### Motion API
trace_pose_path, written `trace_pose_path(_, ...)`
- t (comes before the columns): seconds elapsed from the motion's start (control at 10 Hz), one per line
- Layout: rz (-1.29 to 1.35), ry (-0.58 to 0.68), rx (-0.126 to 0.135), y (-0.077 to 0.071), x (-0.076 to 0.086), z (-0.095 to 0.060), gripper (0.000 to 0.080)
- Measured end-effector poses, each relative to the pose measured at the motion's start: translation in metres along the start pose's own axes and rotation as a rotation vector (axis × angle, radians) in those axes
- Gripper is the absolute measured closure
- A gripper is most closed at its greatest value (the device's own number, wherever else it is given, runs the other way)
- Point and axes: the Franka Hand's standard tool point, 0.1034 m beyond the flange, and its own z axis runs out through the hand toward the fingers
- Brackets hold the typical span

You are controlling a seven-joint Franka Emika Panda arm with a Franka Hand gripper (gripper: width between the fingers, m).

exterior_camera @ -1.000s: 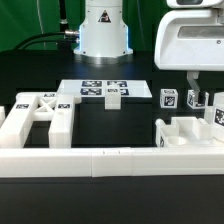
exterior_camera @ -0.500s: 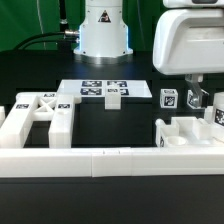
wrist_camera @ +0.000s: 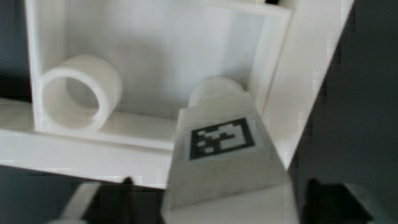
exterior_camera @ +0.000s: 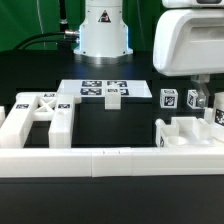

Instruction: Assemble chair

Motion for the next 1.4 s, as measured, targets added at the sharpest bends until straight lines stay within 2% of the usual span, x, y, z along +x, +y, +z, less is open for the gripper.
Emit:
trace_pose_path(0.1, 0.038, 0.000, 0.002, 0.000, 0.000, 0.000, 0.0515)
trace_pose_path(0.4, 0.313, -0.001, 0.007, -0.003, -0.001, 0.000, 0.0512)
trace_pose_path(0.8, 0.781, 0.000, -0.002, -0.009, -0.007, 0.000, 0.0512)
trace_pose_path(1.2, 1.212, 0.008, 0.015, -0.011, -0.006, 0.001, 0.0512)
trace_pose_path(1.4, 1.305, 0.005, 0.021, -0.010, -0.005, 0.001, 0.0512)
